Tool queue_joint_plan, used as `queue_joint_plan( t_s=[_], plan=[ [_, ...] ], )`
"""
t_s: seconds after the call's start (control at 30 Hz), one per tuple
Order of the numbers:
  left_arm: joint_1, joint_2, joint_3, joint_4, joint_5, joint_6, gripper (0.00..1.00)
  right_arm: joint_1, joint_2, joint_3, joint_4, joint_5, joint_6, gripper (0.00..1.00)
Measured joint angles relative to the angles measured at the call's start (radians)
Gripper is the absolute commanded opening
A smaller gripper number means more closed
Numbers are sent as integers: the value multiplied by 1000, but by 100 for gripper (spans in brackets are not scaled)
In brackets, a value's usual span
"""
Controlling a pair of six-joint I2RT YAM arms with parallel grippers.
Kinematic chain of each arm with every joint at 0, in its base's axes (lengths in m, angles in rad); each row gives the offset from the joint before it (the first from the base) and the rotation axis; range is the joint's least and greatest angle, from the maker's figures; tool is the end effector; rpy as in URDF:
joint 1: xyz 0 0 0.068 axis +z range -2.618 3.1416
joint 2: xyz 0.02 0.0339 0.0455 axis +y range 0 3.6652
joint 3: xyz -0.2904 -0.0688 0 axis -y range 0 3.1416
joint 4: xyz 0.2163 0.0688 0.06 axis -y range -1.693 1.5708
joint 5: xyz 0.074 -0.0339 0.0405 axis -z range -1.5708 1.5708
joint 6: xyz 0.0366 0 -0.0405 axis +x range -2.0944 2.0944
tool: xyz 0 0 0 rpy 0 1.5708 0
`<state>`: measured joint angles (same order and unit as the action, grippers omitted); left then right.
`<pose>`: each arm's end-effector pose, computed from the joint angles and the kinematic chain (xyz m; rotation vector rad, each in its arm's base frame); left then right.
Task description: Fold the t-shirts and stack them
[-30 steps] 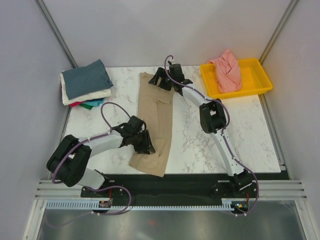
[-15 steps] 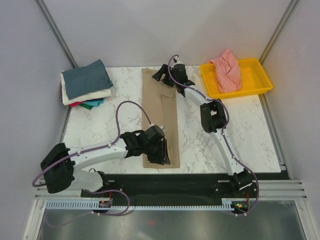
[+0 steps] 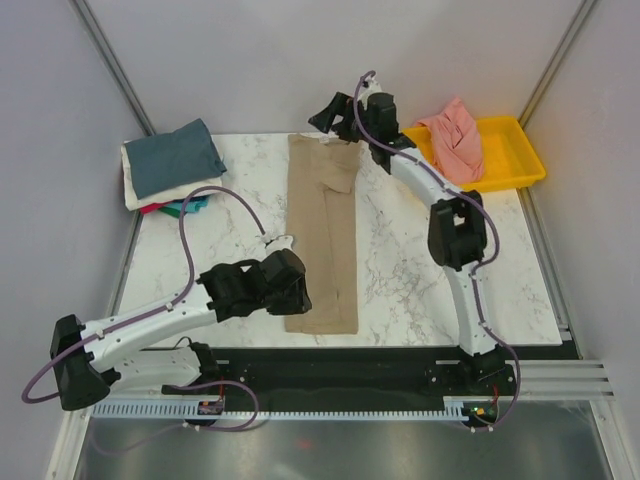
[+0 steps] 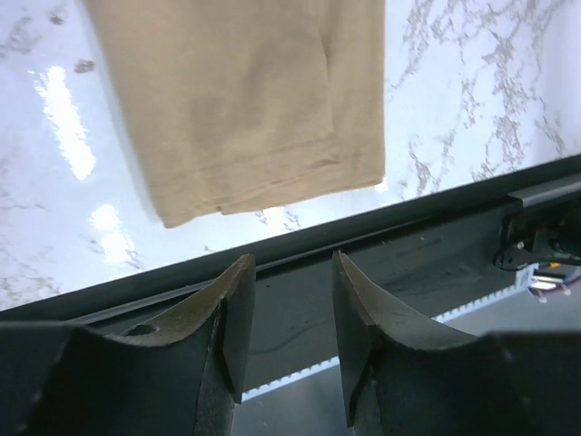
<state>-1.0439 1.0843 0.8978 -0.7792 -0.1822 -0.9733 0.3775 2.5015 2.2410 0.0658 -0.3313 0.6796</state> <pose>0.0915 -0.1440 0.2986 0.0178 2.6141 -0.5628 0.5384 0.2263 0.2682 0.0272 1.8789 1.0405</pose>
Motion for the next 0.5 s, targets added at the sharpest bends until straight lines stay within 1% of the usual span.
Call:
queue_joint_plan(
  t_s=[0.03, 0.17, 0.23, 0.3, 0.37, 0.43, 0.5],
  plan=[
    [2, -5, 3, -14, -13, 2, 47, 0, -80, -56, 0, -1, -8, 98],
    [37, -47, 3, -72, -58, 7, 49, 8, -470, -380, -40, 31, -54, 98],
    [63, -85, -10, -81, -63, 13, 49, 22, -696, -588, -53, 69, -71, 98],
    [87, -132, -33, -88, -71, 19, 50, 50, -895, -783, -106, 114, -79, 97],
    [97, -165, -59, -90, -75, 25, 50, 97, -1059, -978, -123, 158, -76, 95],
    [101, -183, -89, -91, -75, 31, 50, 166, -1215, -1213, -158, 200, -53, 91],
    [104, -184, -119, -85, -74, 34, 50, 247, -1320, -1426, -221, 225, -12, 88]
  ],
)
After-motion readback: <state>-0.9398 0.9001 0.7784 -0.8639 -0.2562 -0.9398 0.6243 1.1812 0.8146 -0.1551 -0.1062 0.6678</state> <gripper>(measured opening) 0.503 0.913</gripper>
